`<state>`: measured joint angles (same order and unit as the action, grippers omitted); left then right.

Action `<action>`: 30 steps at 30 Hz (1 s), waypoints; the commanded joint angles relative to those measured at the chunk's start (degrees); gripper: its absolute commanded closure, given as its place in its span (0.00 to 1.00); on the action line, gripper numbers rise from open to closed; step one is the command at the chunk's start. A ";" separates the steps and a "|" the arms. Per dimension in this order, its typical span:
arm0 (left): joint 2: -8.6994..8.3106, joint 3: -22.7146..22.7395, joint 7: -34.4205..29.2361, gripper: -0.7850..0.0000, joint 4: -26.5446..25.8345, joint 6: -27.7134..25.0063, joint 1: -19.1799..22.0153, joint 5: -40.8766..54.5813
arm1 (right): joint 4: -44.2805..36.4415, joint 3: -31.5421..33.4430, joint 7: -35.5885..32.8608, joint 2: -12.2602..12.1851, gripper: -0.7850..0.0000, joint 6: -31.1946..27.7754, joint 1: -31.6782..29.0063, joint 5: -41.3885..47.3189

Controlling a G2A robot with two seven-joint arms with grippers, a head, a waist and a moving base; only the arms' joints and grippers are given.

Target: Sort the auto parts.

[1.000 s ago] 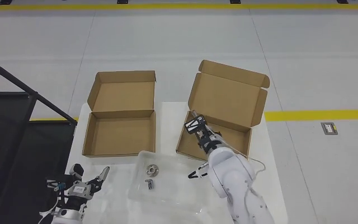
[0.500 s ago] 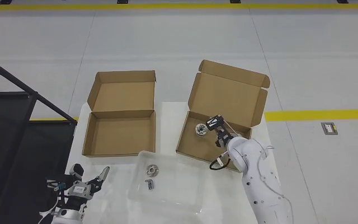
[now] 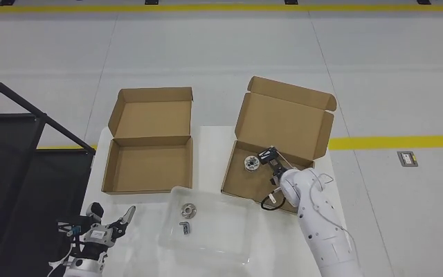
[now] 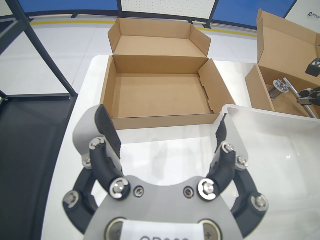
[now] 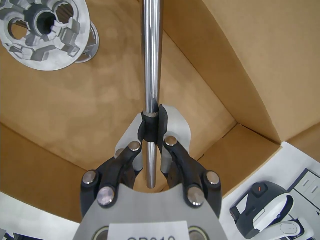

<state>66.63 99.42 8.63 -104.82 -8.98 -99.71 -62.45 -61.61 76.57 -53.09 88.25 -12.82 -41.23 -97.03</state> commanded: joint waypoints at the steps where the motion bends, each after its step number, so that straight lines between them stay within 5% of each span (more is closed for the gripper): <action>1: 0.00 0.00 0.00 0.00 0.00 0.00 0.00 0.00 | 0.52 -0.07 0.10 -0.05 0.82 0.16 0.28 0.03; 5: 0.00 0.00 0.00 0.00 0.00 0.00 0.00 0.00 | 1.03 -0.06 0.07 -0.14 0.52 0.83 0.61 0.39; 14: 0.00 0.00 0.00 0.00 0.00 0.00 0.00 0.00 | -3.04 0.62 1.62 -0.51 0.50 0.71 -0.85 2.59; 23: 0.00 0.00 0.00 0.00 0.00 0.00 0.00 0.00 | -26.73 3.03 4.51 -1.48 0.50 -3.52 -10.59 8.90; 25: 0.00 0.00 0.00 0.00 0.00 0.00 0.00 0.00 | -32.99 2.34 4.57 -1.62 0.36 -4.54 -13.12 9.32; 27: 0.00 0.00 0.00 0.00 0.00 0.00 0.00 0.00 | -38.40 1.03 4.60 -1.72 0.05 -5.65 -15.24 9.20; 30: 0.00 0.00 0.00 0.00 0.00 0.00 0.00 0.00 | -43.48 -1.20 4.61 -1.84 0.00 -6.68 -17.10 7.39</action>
<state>66.63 99.42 8.63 -104.82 -8.98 -99.71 -62.45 -103.91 75.90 -48.53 86.43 -19.25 -58.03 -89.20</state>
